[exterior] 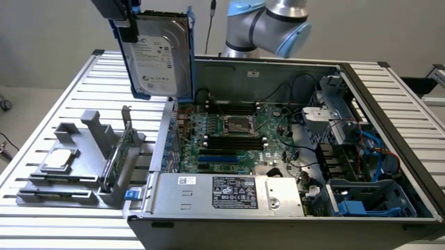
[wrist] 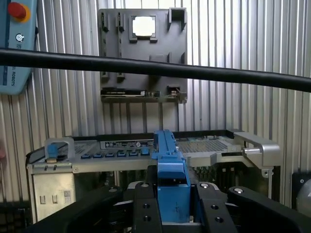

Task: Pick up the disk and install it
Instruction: 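Pick up the disk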

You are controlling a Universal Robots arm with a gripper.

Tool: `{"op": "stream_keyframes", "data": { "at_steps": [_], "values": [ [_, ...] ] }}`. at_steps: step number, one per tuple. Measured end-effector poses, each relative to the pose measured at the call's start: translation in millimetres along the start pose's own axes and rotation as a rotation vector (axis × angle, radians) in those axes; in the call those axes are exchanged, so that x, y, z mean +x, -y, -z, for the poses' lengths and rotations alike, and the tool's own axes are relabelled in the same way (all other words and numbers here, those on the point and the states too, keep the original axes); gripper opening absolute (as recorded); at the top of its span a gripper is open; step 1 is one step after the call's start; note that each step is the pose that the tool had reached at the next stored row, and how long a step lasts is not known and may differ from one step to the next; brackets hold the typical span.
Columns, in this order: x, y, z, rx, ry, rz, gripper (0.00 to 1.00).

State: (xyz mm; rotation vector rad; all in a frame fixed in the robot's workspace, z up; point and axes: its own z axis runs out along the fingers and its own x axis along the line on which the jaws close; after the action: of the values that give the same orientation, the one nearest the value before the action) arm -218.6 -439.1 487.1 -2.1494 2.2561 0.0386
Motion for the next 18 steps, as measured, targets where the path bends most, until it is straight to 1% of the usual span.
{"op": "stream_keyframes", "data": {
  "at_steps": [8, 18],
  "values": [
    [10.7, 36.9, 0.7, -0.0003, 0.0059, 0.000, 0.33],
    [30.4, 76.9, 1.4, -0.0004, 0.0061, 0.000, 0.33]
  ]
}}
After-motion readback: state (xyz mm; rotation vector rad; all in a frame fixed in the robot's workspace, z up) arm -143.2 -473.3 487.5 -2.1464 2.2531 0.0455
